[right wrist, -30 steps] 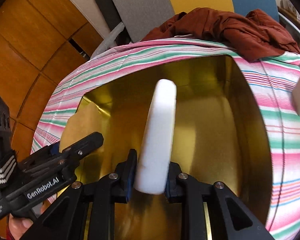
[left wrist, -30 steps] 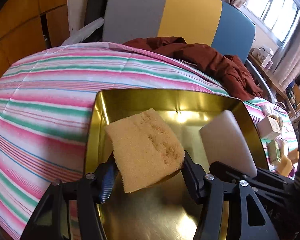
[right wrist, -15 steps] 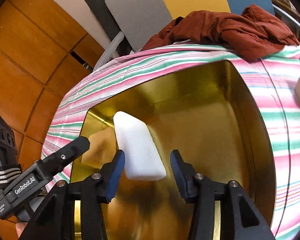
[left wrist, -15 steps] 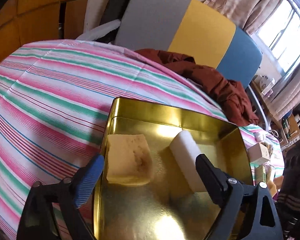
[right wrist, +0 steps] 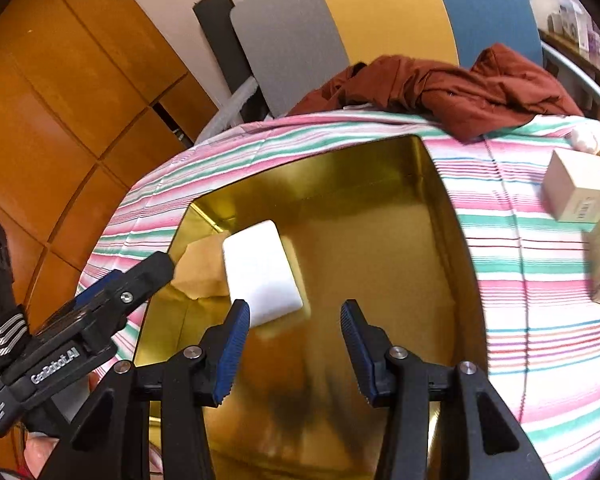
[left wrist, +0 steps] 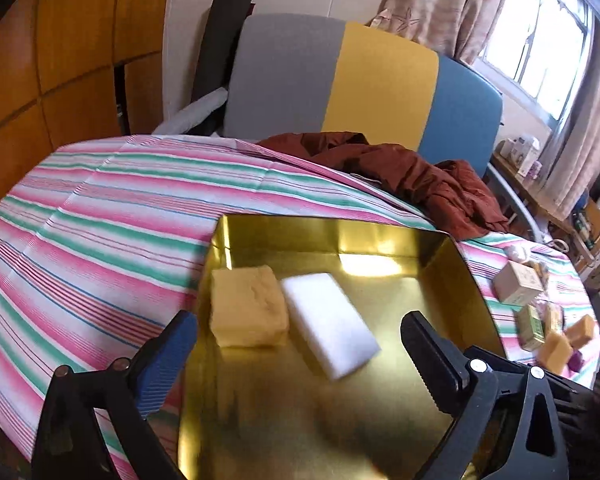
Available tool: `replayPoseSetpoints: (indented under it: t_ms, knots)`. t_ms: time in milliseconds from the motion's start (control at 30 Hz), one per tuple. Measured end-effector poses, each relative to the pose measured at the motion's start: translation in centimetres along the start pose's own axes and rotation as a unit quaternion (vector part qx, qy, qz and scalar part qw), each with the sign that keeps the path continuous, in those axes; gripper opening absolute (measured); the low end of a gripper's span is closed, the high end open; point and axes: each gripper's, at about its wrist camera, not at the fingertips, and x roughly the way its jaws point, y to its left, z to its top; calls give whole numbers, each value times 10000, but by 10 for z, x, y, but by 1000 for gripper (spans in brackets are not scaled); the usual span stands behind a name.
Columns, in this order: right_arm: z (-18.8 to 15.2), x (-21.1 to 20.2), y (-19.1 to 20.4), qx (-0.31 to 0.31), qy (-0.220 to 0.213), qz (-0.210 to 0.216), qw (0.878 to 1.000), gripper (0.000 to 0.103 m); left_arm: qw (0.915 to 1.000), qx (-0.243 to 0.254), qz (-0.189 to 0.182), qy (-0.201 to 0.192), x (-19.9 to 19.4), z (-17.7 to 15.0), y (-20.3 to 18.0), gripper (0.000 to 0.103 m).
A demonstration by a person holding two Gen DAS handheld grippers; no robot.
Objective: Organize objects
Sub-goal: 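Carry the sponge and white block into the gold tray while both grippers open, then move the right gripper back to the items and grasp a yellow sponge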
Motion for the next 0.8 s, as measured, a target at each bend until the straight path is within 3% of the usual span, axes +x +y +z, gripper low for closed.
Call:
replayPoseSetpoints:
  t_ms: [267,467,600,700,800]
  knots:
    - [-20,-43,-12,-241,-302,-232,9990,48,9993,-10,-207,317,-3,-24,-26,103]
    - [-35,-72,-42,-99,-618,-428,9971,48,9982,216,-476,291,-13,-37,-58,103]
    - [-48,-102,-71,97,-1052,-639,9924,48,9959,445,-758,219,-23,-38,-87,103]
    - [-57,-128,-100,144,-1385,-1008,9851,48,9931,666,-950,198,-31,-40,-110,103]
    - [-60,-146,-138,156,-1411,-1634,9763,48,9899,839,-1117,255,-35,-45,-134,103]
